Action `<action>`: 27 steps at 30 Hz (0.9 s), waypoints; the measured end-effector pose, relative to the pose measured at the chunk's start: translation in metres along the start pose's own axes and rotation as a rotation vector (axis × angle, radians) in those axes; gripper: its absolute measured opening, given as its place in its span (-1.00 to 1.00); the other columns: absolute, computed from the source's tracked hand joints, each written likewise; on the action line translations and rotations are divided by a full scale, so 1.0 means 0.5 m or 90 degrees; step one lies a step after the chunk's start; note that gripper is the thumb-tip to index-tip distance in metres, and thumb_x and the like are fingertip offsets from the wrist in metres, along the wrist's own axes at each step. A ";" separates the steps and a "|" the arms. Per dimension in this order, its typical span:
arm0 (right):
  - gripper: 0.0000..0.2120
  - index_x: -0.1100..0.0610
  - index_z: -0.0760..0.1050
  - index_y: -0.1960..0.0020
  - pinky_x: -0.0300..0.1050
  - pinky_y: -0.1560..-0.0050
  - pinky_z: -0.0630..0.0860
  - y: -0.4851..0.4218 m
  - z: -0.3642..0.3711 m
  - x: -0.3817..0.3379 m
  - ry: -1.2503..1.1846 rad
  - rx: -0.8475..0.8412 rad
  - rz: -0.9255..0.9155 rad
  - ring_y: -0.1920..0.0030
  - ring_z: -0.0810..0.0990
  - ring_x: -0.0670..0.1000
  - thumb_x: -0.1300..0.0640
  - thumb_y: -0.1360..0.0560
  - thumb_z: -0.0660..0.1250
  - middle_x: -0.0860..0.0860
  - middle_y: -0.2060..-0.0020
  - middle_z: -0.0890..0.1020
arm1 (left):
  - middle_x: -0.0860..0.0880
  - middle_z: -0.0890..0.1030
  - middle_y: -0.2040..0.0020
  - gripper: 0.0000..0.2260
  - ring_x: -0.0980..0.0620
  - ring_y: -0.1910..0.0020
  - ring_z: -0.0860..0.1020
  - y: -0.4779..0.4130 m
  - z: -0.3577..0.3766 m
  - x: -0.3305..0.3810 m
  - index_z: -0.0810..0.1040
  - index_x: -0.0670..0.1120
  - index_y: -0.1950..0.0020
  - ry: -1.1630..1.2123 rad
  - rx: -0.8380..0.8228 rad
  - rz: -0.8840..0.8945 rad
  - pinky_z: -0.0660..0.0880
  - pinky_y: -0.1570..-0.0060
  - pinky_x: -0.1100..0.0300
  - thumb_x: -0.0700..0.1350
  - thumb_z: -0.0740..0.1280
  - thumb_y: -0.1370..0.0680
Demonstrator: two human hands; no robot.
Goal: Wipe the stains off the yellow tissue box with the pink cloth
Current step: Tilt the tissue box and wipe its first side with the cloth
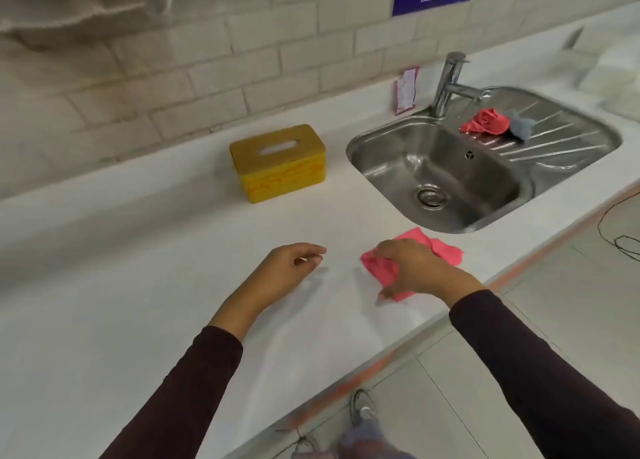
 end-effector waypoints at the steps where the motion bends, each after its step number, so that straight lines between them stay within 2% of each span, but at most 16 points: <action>1: -0.12 -0.18 0.28 -0.38 0.14 -0.36 0.23 0.003 0.013 0.014 0.059 -0.053 -0.013 -0.36 0.30 0.07 -0.16 -0.13 0.56 -0.16 -0.34 0.38 | 0.09 0.61 -0.13 -0.83 0.13 -0.08 0.57 -0.011 0.008 0.003 0.55 0.20 -0.08 0.000 -0.001 -0.003 0.49 -0.14 0.18 -0.03 0.27 -0.55; 3: -0.05 -0.22 0.17 -0.43 0.32 -0.41 -0.04 0.008 0.041 0.052 0.146 -0.135 -0.025 -0.47 0.06 0.11 -0.05 -0.16 0.57 -0.14 -0.48 0.15 | 0.08 0.61 -0.11 -0.83 0.14 -0.05 0.57 -0.033 0.024 0.006 0.55 0.20 -0.08 0.000 -0.007 -0.012 0.48 -0.12 0.21 -0.04 0.27 -0.55; 4: -0.05 -0.24 0.13 -0.44 0.35 -0.39 -0.11 0.009 0.048 0.073 0.159 -0.154 -0.022 -0.49 0.00 0.12 0.02 -0.19 0.56 -0.14 -0.50 0.07 | 0.08 0.62 -0.10 -0.83 0.14 -0.04 0.58 -0.043 0.030 0.008 0.55 0.20 -0.08 0.006 -0.007 -0.021 0.48 -0.11 0.22 -0.04 0.27 -0.55; 6: -0.07 -0.28 0.10 -0.44 0.38 -0.38 -0.12 0.002 0.055 0.095 0.176 -0.171 -0.048 -0.48 -0.02 0.15 0.09 -0.24 0.54 -0.14 -0.51 0.01 | 0.07 0.62 -0.08 -0.83 0.13 -0.03 0.58 -0.066 0.048 0.008 0.55 0.20 -0.07 0.015 -0.003 -0.030 0.47 -0.10 0.23 -0.05 0.27 -0.55; 9: -0.26 -0.29 0.22 -0.40 0.30 -0.36 0.04 -0.008 0.044 0.088 0.169 -0.125 -0.122 -0.42 0.13 0.20 0.08 -0.32 0.43 -0.09 -0.49 0.13 | 0.07 0.63 -0.07 -0.82 0.11 -0.03 0.59 -0.091 0.060 0.006 0.56 0.17 -0.08 0.020 0.015 -0.035 0.47 -0.09 0.24 -0.06 0.27 -0.55; 12: -0.51 -0.21 0.45 -0.27 0.01 -0.25 0.24 -0.013 0.008 0.077 0.099 -0.003 -0.222 -0.22 0.33 0.11 0.10 -0.39 0.37 -0.09 -0.35 0.40 | 0.08 0.63 -0.06 -0.83 0.10 -0.01 0.60 -0.115 0.070 0.004 0.57 0.15 -0.07 0.028 0.035 -0.047 0.46 -0.07 0.25 -0.07 0.28 -0.54; 14: -0.68 -0.26 0.52 -0.11 -0.19 -0.09 0.33 -0.020 -0.022 0.085 -0.031 0.053 -0.230 -0.09 0.46 -0.08 0.08 -0.45 0.35 -0.25 -0.12 0.57 | 0.09 0.62 -0.08 -0.84 0.11 -0.02 0.60 -0.128 0.075 0.001 0.58 0.14 -0.07 0.033 0.047 -0.060 0.45 -0.08 0.26 -0.07 0.29 -0.54; 16: -0.73 -0.32 0.51 0.07 -0.38 0.13 0.38 -0.037 -0.059 0.108 -0.258 0.088 -0.146 0.09 0.54 -0.25 0.09 -0.50 0.29 -0.35 0.13 0.62 | 0.11 0.60 -0.12 -0.83 0.17 -0.05 0.57 -0.140 0.071 0.005 0.58 0.12 -0.09 0.021 0.050 -0.064 0.43 -0.08 0.30 -0.07 0.28 -0.55; 19: -0.76 -0.29 0.52 0.18 -0.53 0.27 0.39 -0.071 -0.119 0.133 -0.508 0.210 -0.039 0.23 0.55 -0.35 0.06 -0.53 0.28 -0.36 0.25 0.61 | 0.13 0.58 -0.14 -0.81 0.18 -0.09 0.54 -0.154 0.032 0.009 0.58 0.09 -0.12 -0.012 0.083 -0.068 0.42 -0.12 0.30 -0.08 0.27 -0.56; 21: -0.86 -0.22 0.53 0.17 -0.47 0.28 0.46 -0.088 -0.149 0.136 -0.616 0.263 0.001 0.26 0.58 -0.28 -0.04 -0.53 0.27 -0.21 0.26 0.63 | 0.10 0.57 -0.17 -0.80 0.13 -0.11 0.53 -0.162 -0.008 0.011 0.58 0.05 -0.15 -0.049 0.110 -0.072 0.40 -0.14 0.28 -0.10 0.26 -0.56; 23: -0.85 -0.11 0.53 0.12 -0.35 0.26 0.52 -0.110 -0.164 0.121 -0.712 0.264 0.008 0.23 0.61 -0.15 -0.11 -0.53 0.23 -0.09 0.22 0.63 | 0.07 0.56 -0.19 -0.78 0.12 -0.09 0.52 -0.176 -0.066 0.008 0.57 0.02 -0.18 -0.110 0.149 -0.076 0.37 -0.10 0.29 -0.10 0.25 -0.57; 25: -0.83 -0.07 0.54 0.11 -0.27 0.23 0.56 -0.121 -0.172 0.110 -0.790 0.267 0.013 0.21 0.63 -0.11 -0.11 -0.54 0.23 -0.06 0.21 0.65 | 0.04 0.54 -0.23 -0.76 0.08 -0.10 0.51 -0.197 -0.119 0.007 0.54 -0.01 -0.22 -0.177 0.175 -0.074 0.37 -0.10 0.27 -0.10 0.25 -0.57; 27: -0.85 -0.06 0.52 0.08 -0.25 0.24 0.58 -0.134 -0.165 0.104 -0.884 0.276 0.031 0.21 0.65 -0.12 -0.09 -0.54 0.23 -0.10 0.24 0.68 | -0.05 0.50 -0.30 -0.71 -0.02 -0.21 0.49 -0.229 -0.171 0.000 0.48 -0.06 -0.29 -0.222 0.198 -0.078 0.36 -0.18 0.21 -0.11 0.26 -0.56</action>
Point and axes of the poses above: each hand's wrist, its own y-axis away from the middle knuckle, its own z-axis out of the palm, x = y × z, the point moved 10 cm from there along -y, towards the middle knuckle
